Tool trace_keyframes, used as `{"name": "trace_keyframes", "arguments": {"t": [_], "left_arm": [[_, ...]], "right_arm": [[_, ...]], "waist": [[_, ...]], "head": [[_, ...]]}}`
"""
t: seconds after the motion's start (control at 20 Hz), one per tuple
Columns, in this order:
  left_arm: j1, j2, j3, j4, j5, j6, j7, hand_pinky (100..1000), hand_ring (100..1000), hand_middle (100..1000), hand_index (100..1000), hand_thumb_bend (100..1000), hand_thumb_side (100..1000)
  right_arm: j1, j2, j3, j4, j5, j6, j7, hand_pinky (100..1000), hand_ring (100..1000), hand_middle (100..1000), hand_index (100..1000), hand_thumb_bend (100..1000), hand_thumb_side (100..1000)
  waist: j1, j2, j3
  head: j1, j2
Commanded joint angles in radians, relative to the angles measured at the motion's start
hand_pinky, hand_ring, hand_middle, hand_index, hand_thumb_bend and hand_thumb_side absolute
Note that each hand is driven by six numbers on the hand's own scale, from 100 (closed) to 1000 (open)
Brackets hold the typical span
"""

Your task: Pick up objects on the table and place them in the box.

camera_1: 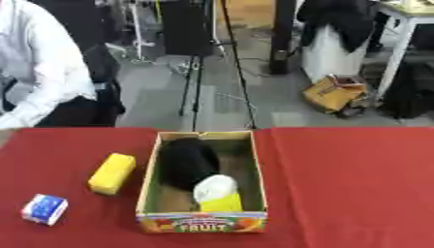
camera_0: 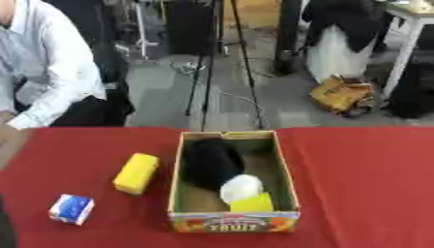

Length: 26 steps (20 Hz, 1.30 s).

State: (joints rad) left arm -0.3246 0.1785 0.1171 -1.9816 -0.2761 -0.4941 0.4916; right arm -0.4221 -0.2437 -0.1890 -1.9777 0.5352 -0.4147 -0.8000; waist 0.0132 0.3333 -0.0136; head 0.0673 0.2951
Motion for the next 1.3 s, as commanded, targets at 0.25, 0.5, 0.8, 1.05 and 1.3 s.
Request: {"name": "trace_keyframes", "arguments": {"t": [0.25, 0.5, 0.8, 1.05, 1.3], "left_arm": [[-0.031, 0.034, -0.001, -0.018, -0.006, -0.002, -0.005, 990, 909, 886, 919, 100, 988], [-0.047, 0.047, -0.003, -0.018, -0.013, -0.001, -0.009, 990, 919, 900, 926, 100, 971], [-0.057, 0.118, 0.027, -0.018, -0.15, 0.177, 0.009, 1000, 990, 956, 1000, 132, 858], [-0.084, 0.236, 0.007, -0.018, -0.347, 0.487, -0.076, 1000, 1000, 986, 1000, 100, 773], [-0.076, 0.32, -0.018, -0.011, -0.418, 0.637, -0.193, 1000, 1000, 1000, 1000, 100, 756]], "right_arm": [[-0.011, -0.017, -0.008, -0.022, -0.005, -0.01, -0.016, 781, 802, 722, 764, 100, 1000], [-0.013, -0.018, -0.008, -0.022, -0.002, -0.011, -0.019, 782, 802, 722, 764, 100, 1000], [-0.01, -0.026, -0.007, -0.022, 0.003, -0.007, -0.018, 782, 802, 721, 761, 100, 1000], [0.0, -0.032, -0.005, -0.022, 0.007, -0.003, -0.018, 783, 802, 721, 761, 100, 1000], [0.007, -0.036, -0.002, -0.022, 0.008, 0.001, -0.017, 784, 802, 721, 761, 100, 1000]], "waist": [[-0.011, -0.012, 0.001], [-0.012, -0.011, 0.0], [0.005, -0.02, 0.011], [0.029, -0.039, 0.019], [0.047, -0.05, 0.019]], "head": [[-0.008, -0.014], [-0.007, -0.012], [-0.011, 0.003], [-0.004, 0.024], [0.01, 0.032]]}}
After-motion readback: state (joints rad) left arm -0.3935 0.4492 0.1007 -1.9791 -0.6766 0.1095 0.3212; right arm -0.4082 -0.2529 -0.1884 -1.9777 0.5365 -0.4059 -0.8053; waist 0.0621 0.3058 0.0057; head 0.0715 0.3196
